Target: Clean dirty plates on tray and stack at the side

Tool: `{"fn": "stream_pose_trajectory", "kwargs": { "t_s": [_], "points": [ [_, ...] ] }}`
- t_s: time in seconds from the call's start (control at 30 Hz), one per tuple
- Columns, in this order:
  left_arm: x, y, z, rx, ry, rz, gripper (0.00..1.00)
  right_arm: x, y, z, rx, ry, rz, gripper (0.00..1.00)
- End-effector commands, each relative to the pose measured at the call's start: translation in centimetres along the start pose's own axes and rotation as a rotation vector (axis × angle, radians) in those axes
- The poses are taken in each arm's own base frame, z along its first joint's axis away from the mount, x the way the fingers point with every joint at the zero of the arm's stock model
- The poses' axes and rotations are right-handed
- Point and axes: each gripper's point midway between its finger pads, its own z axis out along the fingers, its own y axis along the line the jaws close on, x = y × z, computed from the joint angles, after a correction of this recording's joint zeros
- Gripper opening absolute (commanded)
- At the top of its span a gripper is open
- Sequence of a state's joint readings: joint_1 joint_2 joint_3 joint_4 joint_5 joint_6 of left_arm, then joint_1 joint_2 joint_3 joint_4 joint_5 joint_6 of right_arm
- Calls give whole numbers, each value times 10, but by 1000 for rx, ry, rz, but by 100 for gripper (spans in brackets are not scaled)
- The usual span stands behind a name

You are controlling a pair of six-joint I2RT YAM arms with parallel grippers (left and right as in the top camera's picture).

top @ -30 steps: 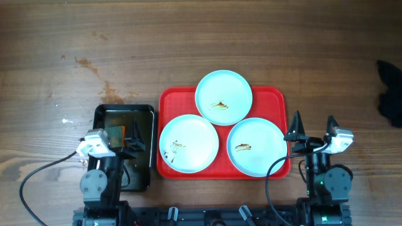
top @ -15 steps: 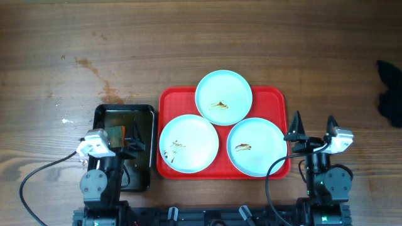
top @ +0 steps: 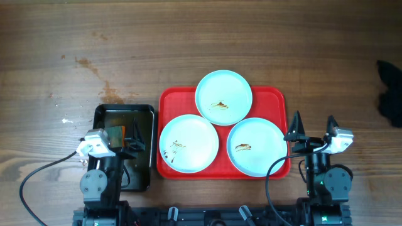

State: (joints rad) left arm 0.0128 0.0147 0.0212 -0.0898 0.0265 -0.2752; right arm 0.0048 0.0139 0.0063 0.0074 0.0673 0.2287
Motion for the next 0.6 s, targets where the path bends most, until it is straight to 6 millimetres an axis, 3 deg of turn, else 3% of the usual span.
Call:
{"fn": "stream_pose_trajectory", "kwargs": {
  "t_s": [0.0, 0.2, 0.3, 0.57],
  "points": [
    [1, 1, 0, -3, -5, 13, 100, 0, 1, 0, -9, 1, -19, 100],
    [0, -2, 0, 10, -9, -33, 100, 0, 1, 0, -9, 2, -19, 100],
    [-3, -21, -2, 111, 6, -18, 100, 0, 1, 0, -9, 1, -19, 100],
    [-55, -43, -18, 143, -34, 9, 100, 0, 1, 0, -9, 1, -19, 100]
  ]
}}
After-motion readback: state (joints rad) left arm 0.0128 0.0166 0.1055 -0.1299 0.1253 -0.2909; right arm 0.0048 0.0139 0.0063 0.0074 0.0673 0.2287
